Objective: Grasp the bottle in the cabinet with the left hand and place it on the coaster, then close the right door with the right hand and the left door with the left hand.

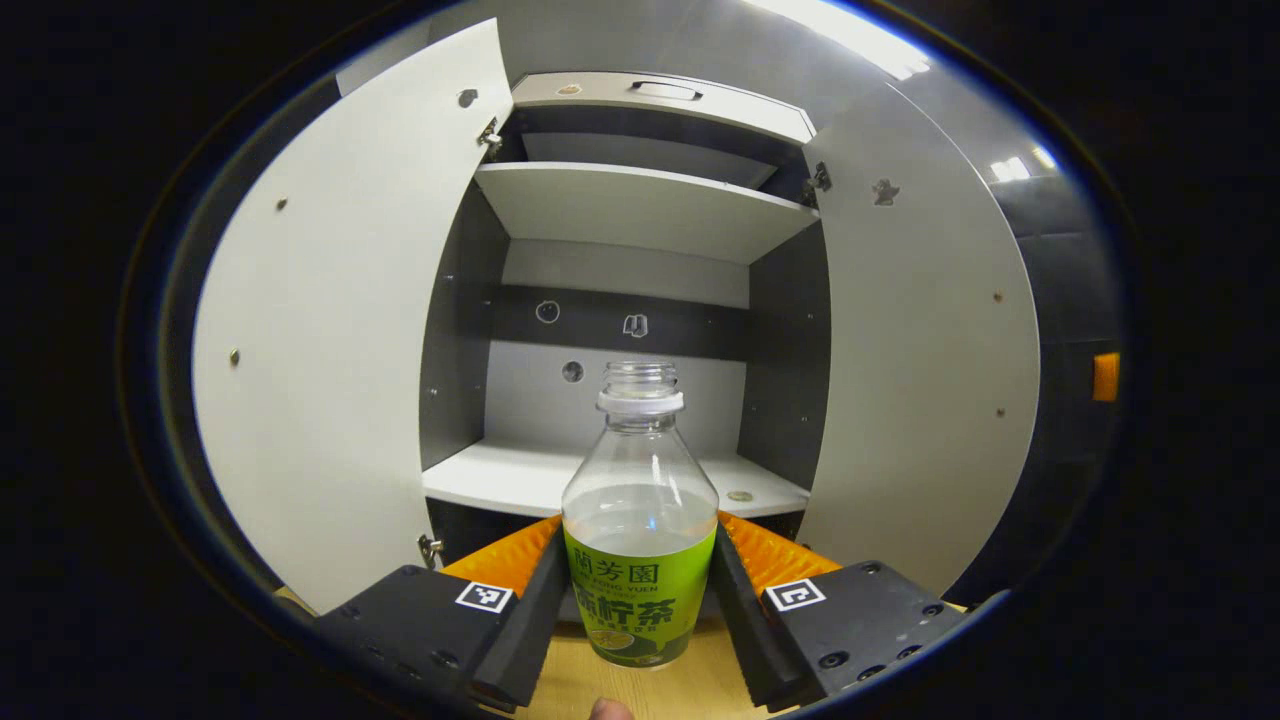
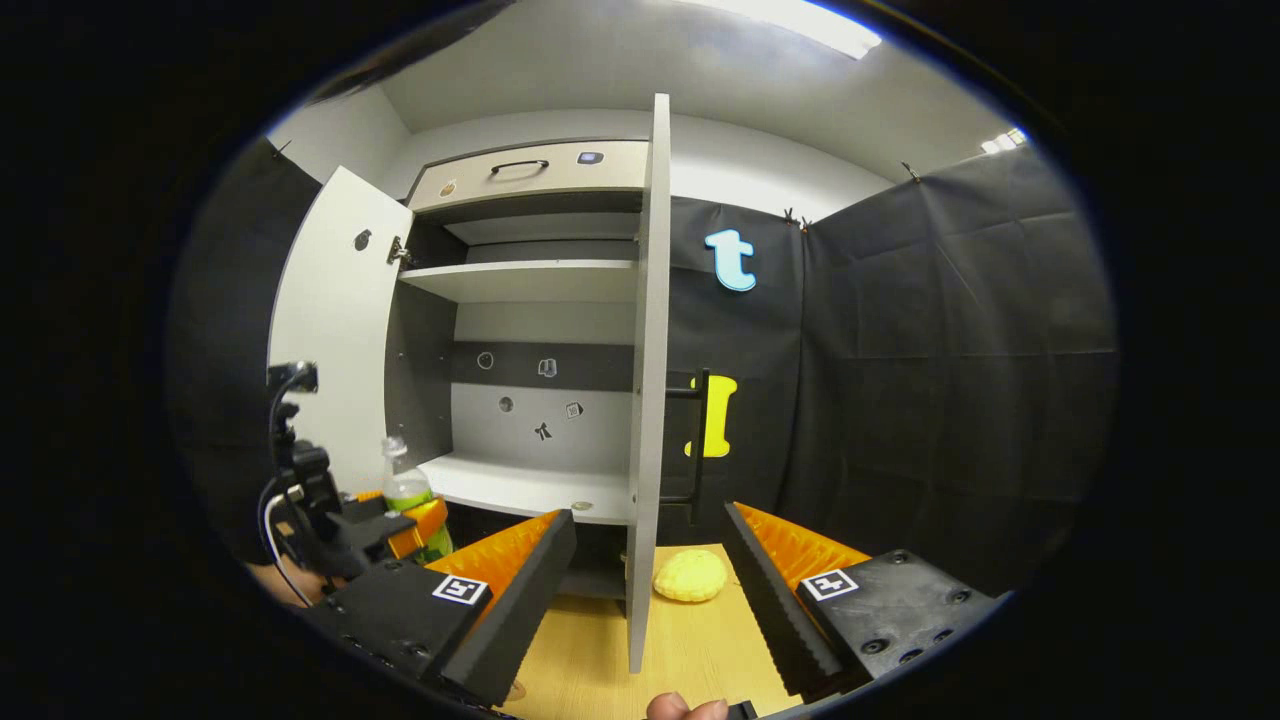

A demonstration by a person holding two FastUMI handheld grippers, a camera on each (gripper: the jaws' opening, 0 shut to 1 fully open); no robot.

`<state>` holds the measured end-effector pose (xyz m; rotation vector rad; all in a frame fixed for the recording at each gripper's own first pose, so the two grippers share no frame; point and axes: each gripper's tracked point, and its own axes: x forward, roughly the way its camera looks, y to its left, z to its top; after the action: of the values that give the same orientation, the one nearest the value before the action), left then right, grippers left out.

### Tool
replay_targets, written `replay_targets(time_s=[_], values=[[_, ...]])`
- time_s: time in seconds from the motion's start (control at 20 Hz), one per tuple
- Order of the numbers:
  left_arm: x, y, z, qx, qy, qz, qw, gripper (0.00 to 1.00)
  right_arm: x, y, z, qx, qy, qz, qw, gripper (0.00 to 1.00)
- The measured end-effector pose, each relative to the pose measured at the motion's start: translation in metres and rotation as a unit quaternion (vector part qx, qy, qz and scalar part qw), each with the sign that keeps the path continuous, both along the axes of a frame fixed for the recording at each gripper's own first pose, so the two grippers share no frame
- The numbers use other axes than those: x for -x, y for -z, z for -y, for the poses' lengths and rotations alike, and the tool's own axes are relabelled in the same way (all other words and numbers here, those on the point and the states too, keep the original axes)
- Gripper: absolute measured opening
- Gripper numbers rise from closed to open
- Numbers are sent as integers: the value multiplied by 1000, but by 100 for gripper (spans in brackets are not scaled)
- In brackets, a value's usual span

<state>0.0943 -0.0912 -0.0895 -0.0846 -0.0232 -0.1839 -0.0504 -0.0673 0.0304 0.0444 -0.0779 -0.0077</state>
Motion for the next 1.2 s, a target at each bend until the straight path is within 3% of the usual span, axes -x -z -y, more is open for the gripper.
replay_targets(time_s=[0.3,0.6,0.95,1.2], values=[[57,84,-5,5,1,-19,1000,77,0,-10,-8,9,8,14,1000,98],[97,151,14,-28,27,-22,999,77,-8,-14,-8,13,10,15,1000,98],[113,222,44,-41,61,-35,997,77,-16,-15,3,26,11,6,1000,98],[112,244,56,-41,80,-39,995,77,-18,-9,11,5,21,-15,1000,98]])
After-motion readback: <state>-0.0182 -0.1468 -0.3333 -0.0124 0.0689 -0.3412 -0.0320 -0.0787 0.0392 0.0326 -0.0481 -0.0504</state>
